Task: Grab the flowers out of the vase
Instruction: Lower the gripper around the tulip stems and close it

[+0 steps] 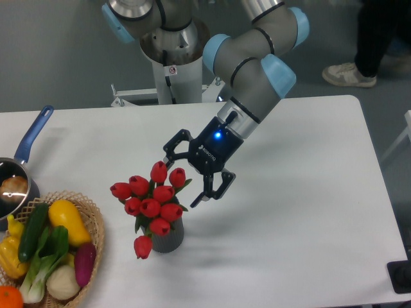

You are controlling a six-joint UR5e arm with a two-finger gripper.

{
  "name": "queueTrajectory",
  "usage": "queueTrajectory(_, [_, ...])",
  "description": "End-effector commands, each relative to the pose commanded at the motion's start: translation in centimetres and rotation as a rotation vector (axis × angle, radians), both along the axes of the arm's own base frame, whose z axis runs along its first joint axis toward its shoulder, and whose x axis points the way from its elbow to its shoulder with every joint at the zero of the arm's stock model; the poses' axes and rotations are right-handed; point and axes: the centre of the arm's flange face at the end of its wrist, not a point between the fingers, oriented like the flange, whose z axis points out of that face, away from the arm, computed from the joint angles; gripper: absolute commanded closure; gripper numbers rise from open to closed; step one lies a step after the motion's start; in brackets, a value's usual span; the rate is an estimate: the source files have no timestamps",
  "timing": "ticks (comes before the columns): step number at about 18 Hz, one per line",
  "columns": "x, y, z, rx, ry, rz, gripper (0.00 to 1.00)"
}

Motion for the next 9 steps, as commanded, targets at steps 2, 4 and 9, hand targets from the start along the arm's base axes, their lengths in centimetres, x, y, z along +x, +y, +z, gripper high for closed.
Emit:
queueTrajectory(2, [0.32, 0.46, -0.37, 0.004, -0.011, -0.011, 0.0])
queueTrajectory(4, [0.82, 1.14, -1.02, 0.01, -0.03, -0.027, 0.0])
queueTrajectory(9, [0.96, 1.27, -0.68, 0.029, -0.039, -0.032, 0.33])
